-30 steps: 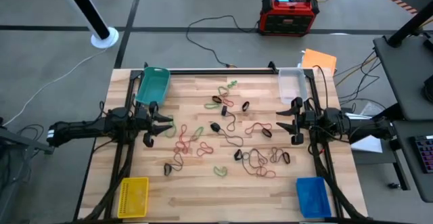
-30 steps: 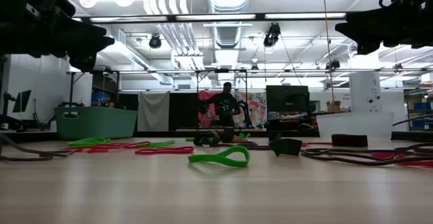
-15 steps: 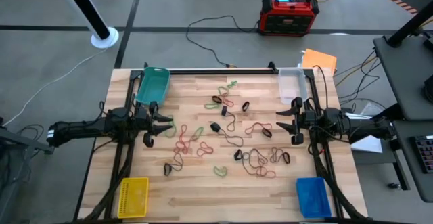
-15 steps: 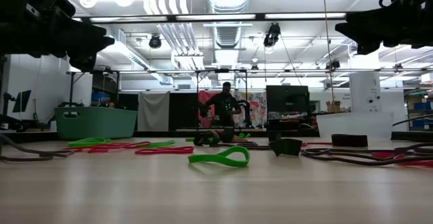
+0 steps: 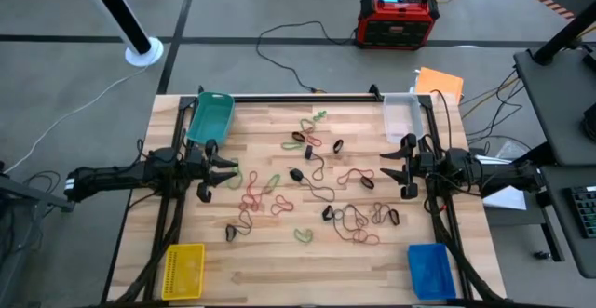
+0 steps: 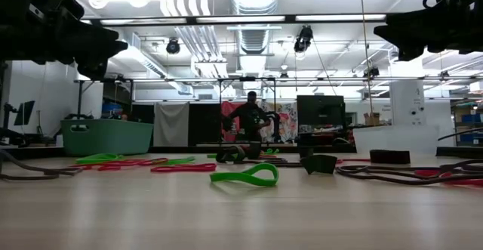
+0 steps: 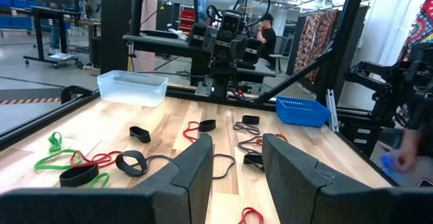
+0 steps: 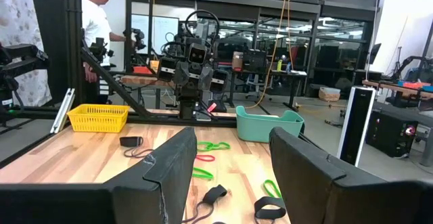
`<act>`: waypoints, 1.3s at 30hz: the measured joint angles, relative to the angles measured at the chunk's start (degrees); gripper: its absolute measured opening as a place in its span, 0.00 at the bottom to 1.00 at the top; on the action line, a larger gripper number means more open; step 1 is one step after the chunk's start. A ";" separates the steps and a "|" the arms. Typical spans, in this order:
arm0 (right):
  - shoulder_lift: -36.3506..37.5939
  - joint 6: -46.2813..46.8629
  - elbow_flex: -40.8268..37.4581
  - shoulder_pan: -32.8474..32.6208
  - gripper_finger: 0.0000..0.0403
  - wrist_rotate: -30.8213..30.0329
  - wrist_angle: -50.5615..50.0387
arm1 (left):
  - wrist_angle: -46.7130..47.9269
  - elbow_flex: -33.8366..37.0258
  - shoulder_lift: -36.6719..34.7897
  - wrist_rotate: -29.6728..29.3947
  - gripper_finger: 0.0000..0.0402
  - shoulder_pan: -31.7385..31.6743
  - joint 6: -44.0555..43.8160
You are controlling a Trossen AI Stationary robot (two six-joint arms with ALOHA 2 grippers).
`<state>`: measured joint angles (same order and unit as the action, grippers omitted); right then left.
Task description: Sort rubber bands into baskets
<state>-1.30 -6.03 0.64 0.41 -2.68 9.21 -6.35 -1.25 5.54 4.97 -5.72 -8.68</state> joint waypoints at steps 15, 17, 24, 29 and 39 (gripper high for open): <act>0.00 0.01 -0.02 0.00 0.45 0.00 0.00 | 0.00 0.00 0.00 0.00 0.28 0.00 0.01; 0.00 0.01 0.00 0.00 0.45 0.00 0.00 | 0.00 0.01 0.01 0.00 0.28 0.00 0.01; -0.02 -0.83 0.00 -0.01 0.45 -0.04 0.03 | -2.76 0.02 0.02 -0.57 0.28 0.00 -0.69; -0.01 -1.37 -0.02 -0.01 0.45 -0.17 0.02 | -9.42 0.00 0.00 -0.59 0.28 0.00 -6.94; -0.02 17.55 -0.02 -0.01 0.45 -0.42 0.17 | -14.59 0.00 0.00 -6.70 0.28 0.00 -11.41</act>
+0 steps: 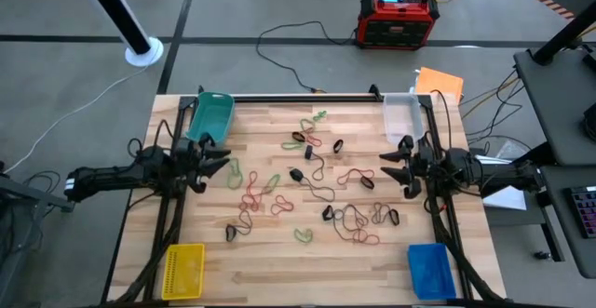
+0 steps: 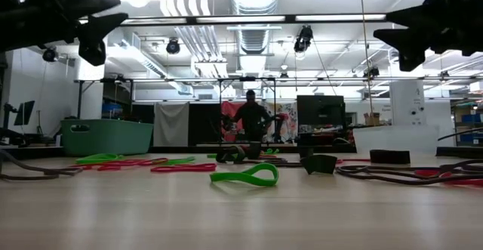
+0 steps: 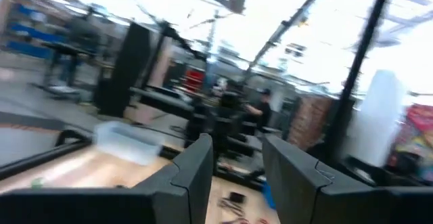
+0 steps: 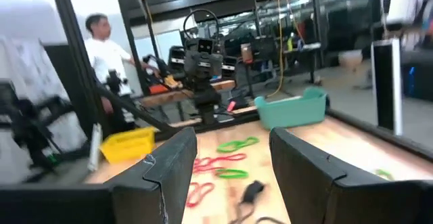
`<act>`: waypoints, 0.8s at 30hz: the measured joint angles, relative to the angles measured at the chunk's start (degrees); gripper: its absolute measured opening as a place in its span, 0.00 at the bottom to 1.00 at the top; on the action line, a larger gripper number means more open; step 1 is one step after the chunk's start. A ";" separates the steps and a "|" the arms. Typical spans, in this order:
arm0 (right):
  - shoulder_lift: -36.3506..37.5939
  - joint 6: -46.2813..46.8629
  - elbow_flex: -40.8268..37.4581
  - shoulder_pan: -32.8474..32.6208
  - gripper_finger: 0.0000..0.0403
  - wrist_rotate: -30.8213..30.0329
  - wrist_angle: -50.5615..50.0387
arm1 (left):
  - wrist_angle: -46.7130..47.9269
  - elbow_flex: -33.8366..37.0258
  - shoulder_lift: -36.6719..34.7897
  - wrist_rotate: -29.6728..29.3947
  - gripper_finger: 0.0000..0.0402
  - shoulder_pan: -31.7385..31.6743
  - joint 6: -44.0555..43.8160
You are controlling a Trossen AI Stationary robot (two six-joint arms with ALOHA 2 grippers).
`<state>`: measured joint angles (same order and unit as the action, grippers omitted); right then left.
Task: Sort rubber bands into baskets
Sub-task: Put the green rubber band into the yellow bin
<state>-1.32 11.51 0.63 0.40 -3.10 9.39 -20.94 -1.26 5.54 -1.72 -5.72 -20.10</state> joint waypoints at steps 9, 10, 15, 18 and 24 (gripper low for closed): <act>0.00 0.47 0.26 0.00 0.45 -3.49 3.11 | -1.74 0.00 1.40 0.52 0.28 0.46 -4.32; -0.02 0.44 0.65 0.01 0.45 -3.50 2.74 | -2.07 0.00 2.21 0.73 0.28 0.83 -4.56; -1.06 -1.46 3.83 0.00 0.45 -4.58 3.16 | -2.44 0.00 8.71 -1.83 0.28 2.32 -6.93; -2.99 -2.97 5.75 0.02 0.45 -6.07 2.33 | -2.10 0.00 13.59 -3.23 0.28 2.70 -12.08; -7.94 -3.64 11.96 0.02 0.45 -9.15 -3.12 | 10.59 -8.27 23.44 -3.22 0.28 5.85 -22.75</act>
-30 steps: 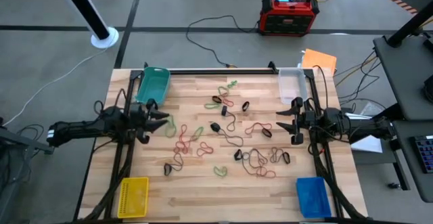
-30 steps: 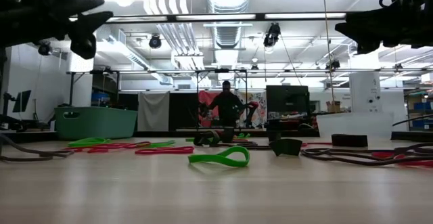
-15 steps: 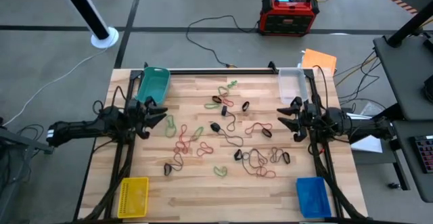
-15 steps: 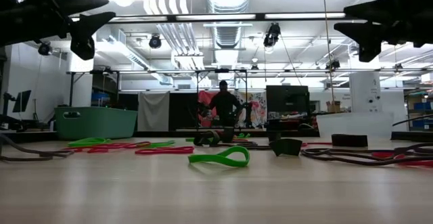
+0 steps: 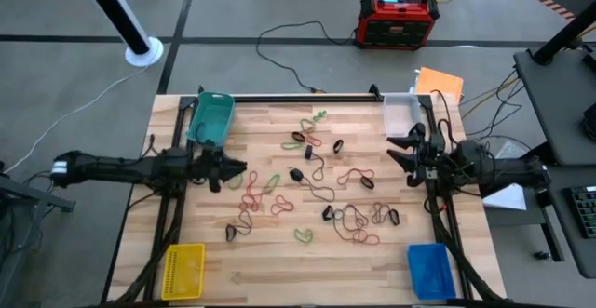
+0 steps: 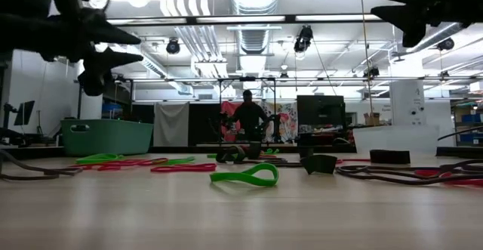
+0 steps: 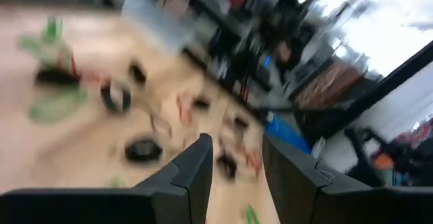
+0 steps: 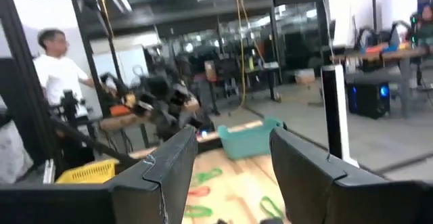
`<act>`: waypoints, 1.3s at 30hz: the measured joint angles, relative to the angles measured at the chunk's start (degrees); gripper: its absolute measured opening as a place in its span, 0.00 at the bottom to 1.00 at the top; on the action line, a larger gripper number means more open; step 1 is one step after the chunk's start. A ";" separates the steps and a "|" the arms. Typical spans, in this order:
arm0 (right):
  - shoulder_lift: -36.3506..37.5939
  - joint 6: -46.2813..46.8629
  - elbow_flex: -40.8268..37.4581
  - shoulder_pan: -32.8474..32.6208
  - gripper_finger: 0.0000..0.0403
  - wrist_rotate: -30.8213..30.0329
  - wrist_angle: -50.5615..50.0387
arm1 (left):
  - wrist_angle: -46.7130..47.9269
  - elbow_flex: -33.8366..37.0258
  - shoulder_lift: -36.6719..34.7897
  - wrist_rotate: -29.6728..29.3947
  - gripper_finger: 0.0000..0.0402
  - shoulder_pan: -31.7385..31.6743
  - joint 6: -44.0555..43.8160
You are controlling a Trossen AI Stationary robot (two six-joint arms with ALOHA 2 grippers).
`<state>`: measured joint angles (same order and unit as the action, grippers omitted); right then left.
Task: Sort rubber bands into baskets
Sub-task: Put the green rubber band into the yellow bin
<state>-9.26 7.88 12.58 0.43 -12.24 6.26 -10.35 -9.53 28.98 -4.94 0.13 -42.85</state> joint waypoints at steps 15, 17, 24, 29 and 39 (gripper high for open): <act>-15.05 6.06 13.77 -0.02 0.45 0.12 -14.70 | 53.51 -32.99 29.79 -10.55 0.20 15.63 -13.29; -16.27 5.09 14.50 -0.02 0.45 0.13 -14.96 | 53.45 -33.32 32.40 -10.21 0.20 16.40 -14.01; -17.96 2.66 15.21 -0.02 0.45 0.14 -15.01 | 53.85 -31.75 39.34 -10.04 0.20 15.59 -17.38; -17.92 2.52 15.21 -0.02 0.45 0.14 -15.17 | 53.93 -30.17 42.47 -10.09 0.22 14.14 -19.42; -17.92 1.07 15.21 -0.02 0.45 0.12 -15.30 | 53.88 -30.13 49.80 -12.46 0.39 10.39 -17.38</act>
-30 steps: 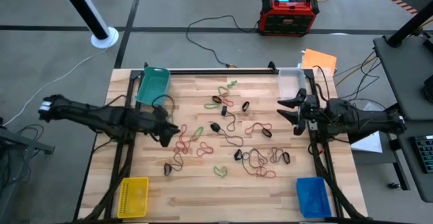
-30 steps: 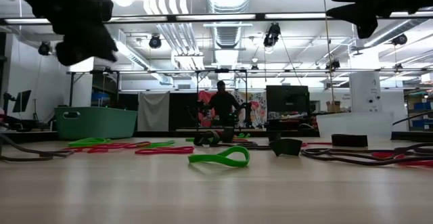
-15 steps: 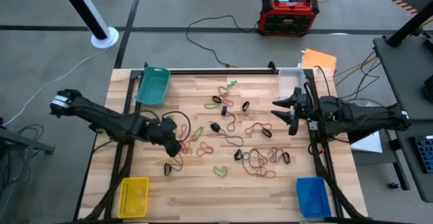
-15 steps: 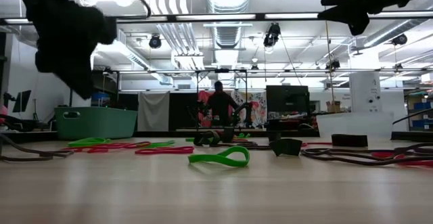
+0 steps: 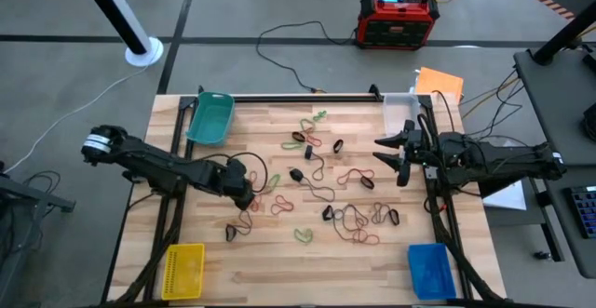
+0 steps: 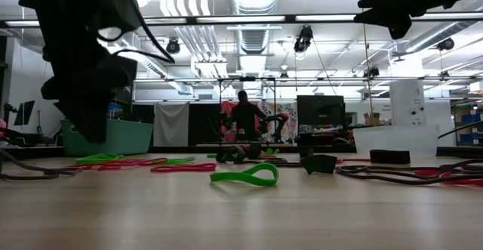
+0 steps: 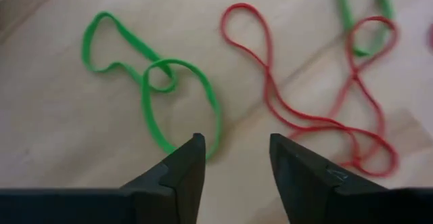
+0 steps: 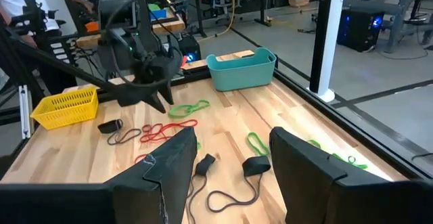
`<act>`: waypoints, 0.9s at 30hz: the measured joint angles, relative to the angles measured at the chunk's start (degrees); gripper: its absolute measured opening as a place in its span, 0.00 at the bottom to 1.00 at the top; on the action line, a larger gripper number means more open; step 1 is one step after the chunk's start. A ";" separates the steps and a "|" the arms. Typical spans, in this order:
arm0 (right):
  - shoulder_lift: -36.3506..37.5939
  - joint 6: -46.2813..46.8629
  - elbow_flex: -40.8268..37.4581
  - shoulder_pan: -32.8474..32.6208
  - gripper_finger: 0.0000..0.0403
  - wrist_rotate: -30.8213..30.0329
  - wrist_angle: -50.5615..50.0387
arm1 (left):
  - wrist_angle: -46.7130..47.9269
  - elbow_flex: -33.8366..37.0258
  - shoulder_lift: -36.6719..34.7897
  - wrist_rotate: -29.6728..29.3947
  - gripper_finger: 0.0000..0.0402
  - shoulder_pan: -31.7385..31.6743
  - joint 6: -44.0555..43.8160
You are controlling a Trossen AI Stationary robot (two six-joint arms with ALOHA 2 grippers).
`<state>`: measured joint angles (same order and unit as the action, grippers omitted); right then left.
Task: Sort rubber bands into baskets
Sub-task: Put the green rubber band into the yellow bin
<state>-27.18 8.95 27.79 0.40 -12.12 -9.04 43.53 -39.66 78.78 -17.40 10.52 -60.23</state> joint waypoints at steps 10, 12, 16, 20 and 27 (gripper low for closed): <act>0.00 0.01 -0.02 0.00 0.45 0.00 -1.56 | -0.24 0.00 7.02 -0.71 0.42 -4.05 4.26; 0.00 0.00 -0.02 0.00 0.45 0.00 -1.55 | -0.40 -0.07 7.80 -0.64 0.41 -4.73 5.15; 0.00 -0.09 -0.02 0.00 0.45 0.00 -1.53 | -0.75 -0.22 8.45 0.50 0.39 -5.56 7.37; 0.00 -0.04 -0.02 0.00 0.45 0.00 -1.51 | -1.19 -0.20 8.40 1.46 0.34 -5.66 8.20; 0.00 -0.68 -0.02 0.00 0.45 0.00 -1.49 | -2.06 -0.15 8.42 2.28 0.16 -5.65 8.99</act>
<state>-27.18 8.27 27.77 0.40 -12.12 -10.52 41.46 -39.81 87.20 -15.12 4.87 -51.24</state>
